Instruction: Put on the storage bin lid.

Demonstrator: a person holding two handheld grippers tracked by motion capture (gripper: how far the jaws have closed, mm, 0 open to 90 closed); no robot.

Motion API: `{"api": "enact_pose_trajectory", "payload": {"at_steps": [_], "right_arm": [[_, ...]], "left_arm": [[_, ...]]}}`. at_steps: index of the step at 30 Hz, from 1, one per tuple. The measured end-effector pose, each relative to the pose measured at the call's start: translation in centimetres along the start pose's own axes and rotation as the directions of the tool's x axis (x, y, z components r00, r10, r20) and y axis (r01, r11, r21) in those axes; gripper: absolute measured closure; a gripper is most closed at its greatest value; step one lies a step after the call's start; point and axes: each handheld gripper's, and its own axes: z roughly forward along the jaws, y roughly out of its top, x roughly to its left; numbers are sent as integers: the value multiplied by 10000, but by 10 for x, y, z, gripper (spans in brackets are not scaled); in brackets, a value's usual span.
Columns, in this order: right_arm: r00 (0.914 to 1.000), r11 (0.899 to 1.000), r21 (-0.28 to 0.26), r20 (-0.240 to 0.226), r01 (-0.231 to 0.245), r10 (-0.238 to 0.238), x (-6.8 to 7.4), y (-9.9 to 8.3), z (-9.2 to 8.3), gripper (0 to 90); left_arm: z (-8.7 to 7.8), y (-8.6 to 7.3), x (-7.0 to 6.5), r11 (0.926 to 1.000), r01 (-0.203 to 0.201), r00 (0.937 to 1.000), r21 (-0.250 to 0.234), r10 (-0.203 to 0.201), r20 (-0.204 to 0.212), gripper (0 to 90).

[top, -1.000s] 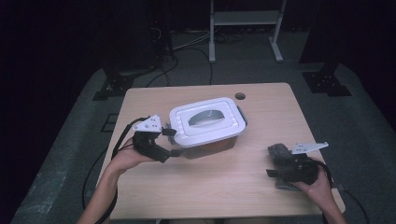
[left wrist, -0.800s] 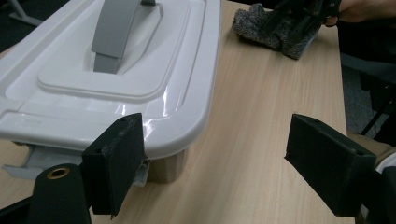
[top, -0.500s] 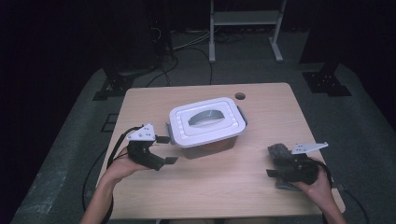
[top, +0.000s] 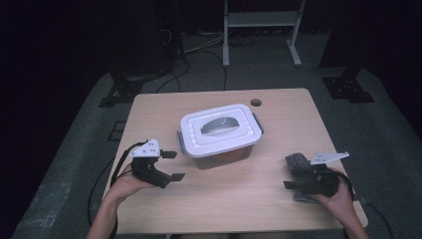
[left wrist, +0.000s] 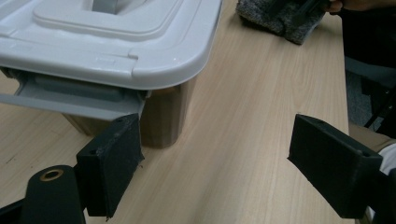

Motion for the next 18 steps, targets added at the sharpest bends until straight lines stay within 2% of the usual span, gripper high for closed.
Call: {"api": "enact_pose_trajectory", "payload": {"at_steps": [10,18], "right_arm": [[9999,9999,24,20,-101,101,0,-1,0,305],[10000,10000,69,37,-51,51,-1,-1,1,302]], "left_arm": [[2,-22,1,9995,312,9993,3,-311,-212,146],[6,-36,-1,9989,464,9987,37,-463,-211,144]]}}
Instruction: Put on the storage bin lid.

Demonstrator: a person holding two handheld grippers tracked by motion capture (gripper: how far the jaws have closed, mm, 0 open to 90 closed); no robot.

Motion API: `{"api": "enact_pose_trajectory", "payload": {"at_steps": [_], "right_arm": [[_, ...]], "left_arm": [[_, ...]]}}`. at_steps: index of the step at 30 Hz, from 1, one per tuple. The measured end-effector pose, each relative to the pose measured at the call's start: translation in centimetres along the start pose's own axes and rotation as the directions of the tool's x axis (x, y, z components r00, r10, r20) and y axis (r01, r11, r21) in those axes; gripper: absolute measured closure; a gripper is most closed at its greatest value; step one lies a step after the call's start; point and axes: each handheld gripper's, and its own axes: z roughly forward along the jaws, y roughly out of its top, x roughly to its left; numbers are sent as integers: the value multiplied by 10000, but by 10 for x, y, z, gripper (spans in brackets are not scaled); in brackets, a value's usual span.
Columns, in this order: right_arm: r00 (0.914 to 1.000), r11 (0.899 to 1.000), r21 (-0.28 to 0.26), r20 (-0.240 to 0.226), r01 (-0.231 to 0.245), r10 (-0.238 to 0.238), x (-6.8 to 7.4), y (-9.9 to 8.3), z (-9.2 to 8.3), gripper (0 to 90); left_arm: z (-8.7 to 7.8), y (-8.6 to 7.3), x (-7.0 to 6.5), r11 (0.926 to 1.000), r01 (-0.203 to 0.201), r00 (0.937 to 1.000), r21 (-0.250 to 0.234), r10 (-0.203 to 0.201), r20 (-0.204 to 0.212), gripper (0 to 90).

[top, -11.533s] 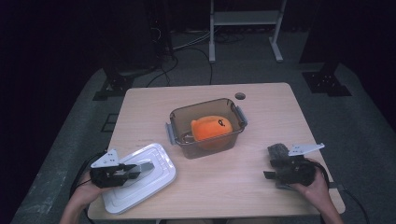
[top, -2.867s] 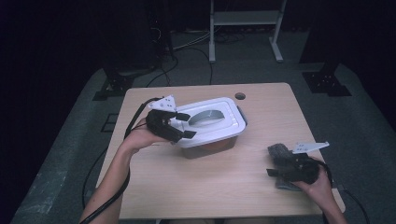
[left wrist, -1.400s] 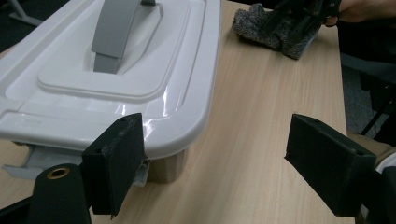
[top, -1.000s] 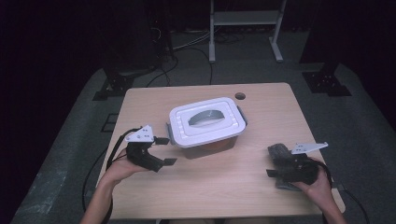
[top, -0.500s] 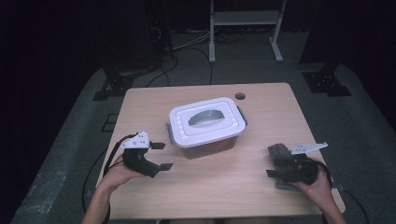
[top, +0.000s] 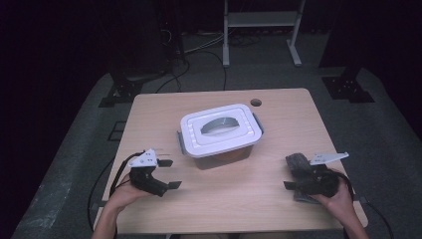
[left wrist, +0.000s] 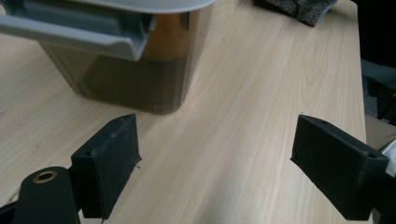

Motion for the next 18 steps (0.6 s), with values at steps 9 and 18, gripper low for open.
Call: {"api": "enact_pose_trajectory", "payload": {"at_steps": [9,18], "right_arm": [[10000,10000,5,-8,-37,37,1,0,1,302],[10000,10000,-82,-6,-51,51,2,-1,-1,302]], "left_arm": [[3,-14,-2,9994,237,9994,-238,-243,-252,126],[8,-26,-5,9992,389,9978,-83,-393,-533,102]]}}
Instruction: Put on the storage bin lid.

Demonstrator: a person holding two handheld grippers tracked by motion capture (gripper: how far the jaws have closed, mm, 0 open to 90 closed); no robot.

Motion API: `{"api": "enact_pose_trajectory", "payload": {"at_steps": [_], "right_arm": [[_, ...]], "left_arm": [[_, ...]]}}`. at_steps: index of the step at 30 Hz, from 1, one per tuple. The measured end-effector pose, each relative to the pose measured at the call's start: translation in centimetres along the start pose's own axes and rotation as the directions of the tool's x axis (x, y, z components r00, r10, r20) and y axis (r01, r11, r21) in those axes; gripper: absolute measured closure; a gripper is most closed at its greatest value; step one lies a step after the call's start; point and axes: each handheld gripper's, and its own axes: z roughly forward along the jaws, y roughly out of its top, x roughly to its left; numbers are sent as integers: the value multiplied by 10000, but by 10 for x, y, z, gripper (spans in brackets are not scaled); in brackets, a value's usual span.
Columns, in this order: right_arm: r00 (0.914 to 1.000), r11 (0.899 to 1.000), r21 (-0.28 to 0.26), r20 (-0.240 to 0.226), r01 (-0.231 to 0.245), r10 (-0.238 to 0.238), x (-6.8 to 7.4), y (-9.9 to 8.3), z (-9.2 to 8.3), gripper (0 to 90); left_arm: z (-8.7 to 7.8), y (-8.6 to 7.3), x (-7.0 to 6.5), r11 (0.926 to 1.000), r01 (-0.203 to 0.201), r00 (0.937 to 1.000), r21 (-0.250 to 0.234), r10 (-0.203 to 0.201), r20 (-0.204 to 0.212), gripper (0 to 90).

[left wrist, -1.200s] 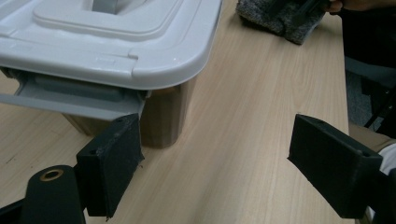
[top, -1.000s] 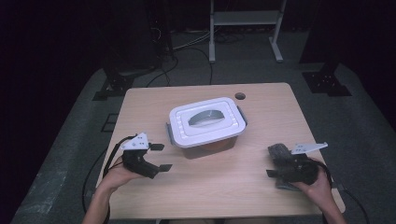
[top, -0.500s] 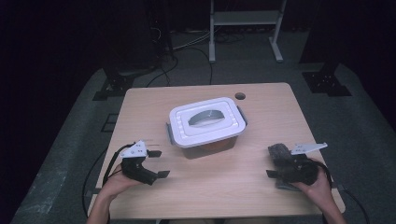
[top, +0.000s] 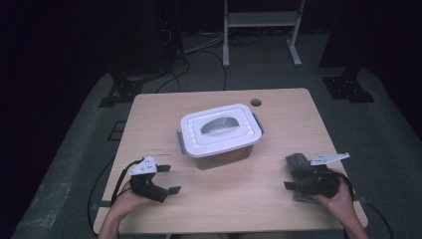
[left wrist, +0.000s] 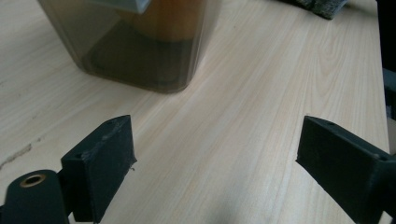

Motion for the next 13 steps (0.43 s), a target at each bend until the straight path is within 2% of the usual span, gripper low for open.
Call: {"api": "enact_pose_trajectory", "payload": {"at_steps": [13], "right_arm": [[10000,10000,3,-9,43,-43,0,0,0,302]], "left_arm": [[3,-6,2,9999,84,9999,135,-83,-79,92]]}}
